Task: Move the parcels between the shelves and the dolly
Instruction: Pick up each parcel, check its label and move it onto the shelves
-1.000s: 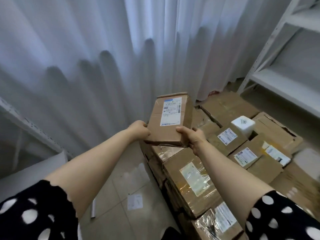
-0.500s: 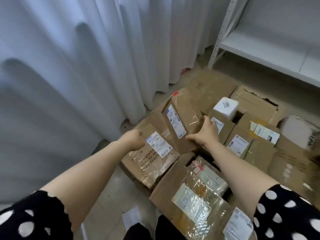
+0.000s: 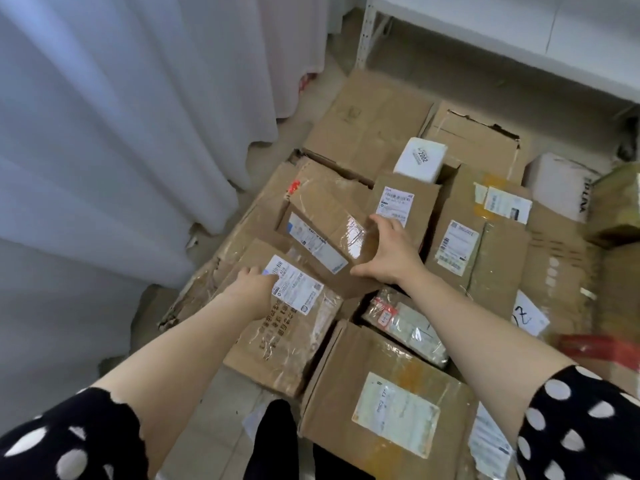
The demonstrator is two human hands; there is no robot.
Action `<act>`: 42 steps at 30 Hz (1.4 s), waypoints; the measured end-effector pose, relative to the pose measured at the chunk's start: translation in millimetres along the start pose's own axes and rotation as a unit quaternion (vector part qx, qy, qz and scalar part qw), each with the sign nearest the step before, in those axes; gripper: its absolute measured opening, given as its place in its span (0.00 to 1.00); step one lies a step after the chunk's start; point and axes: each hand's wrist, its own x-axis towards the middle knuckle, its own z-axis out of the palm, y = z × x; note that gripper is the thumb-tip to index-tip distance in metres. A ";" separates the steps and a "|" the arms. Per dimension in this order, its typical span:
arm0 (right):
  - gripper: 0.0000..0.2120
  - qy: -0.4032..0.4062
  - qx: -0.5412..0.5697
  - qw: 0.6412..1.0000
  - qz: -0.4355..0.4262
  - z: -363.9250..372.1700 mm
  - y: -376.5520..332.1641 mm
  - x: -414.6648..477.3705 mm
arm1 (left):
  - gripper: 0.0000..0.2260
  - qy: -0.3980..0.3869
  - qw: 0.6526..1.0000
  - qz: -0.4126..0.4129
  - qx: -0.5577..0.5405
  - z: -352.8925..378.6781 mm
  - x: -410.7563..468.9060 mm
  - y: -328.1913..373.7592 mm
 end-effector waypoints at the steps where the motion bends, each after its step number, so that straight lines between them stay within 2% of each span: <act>1: 0.52 -0.006 -0.006 1.000 -0.002 0.9 -1.1 1.3 | 0.33 -0.005 1.000 0.005 0.008 1.2 3.0 -0.6; 10: 0.52 -0.018 -0.022 0.998 0.063 -2.7 14.1 5.2 | 0.31 -0.059 0.998 0.018 0.005 0.6 11.0 -5.3; 16: 0.50 -0.026 -0.026 0.999 0.030 -1.3 10.6 12.9 | 0.35 -0.113 0.993 0.013 0.023 4.0 10.9 -3.9; 19: 0.49 -0.049 -0.069 0.996 0.002 5.4 10.8 11.7 | 0.34 -0.146 0.988 0.011 0.043 12.6 9.7 -4.4; 22: 0.49 -0.068 -0.091 0.993 0.013 17.1 14.7 8.5 | 0.34 -0.164 0.985 0.006 0.058 25.3 11.0 -7.9; 27: 0.49 -0.086 -0.068 0.994 0.027 27.8 22.7 12.8 | 0.29 -0.141 0.988 0.010 0.061 34.5 18.9 -13.6; 31: 0.48 -0.088 -0.055 0.995 0.003 37.8 19.5 22.4 | 0.17 -0.056 0.998 -0.012 0.015 35.7 27.0 -14.4; 32: 0.48 -0.088 -0.057 0.994 -0.004 39.8 18.8 25.2 | 0.17 -0.025 0.999 -0.027 0.005 37.0 28.4 -14.6; 35: 0.48 -0.089 -0.057 0.994 -0.007 47.0 21.6 32.1 | 0.28 0.061 0.995 -0.080 -0.003 42.5 31.9 -17.5; 39: 0.50 -0.115 -0.094 0.989 0.014 61.3 30.1 36.8 | 0.41 0.041 0.986 -0.150 -0.066 52.2 37.0 -24.8; 42: 0.52 -0.134 -0.122 0.983 0.039 69.1 33.0 38.3 | 0.44 0.030 0.980 -0.170 -0.097 60.0 40.8 -31.9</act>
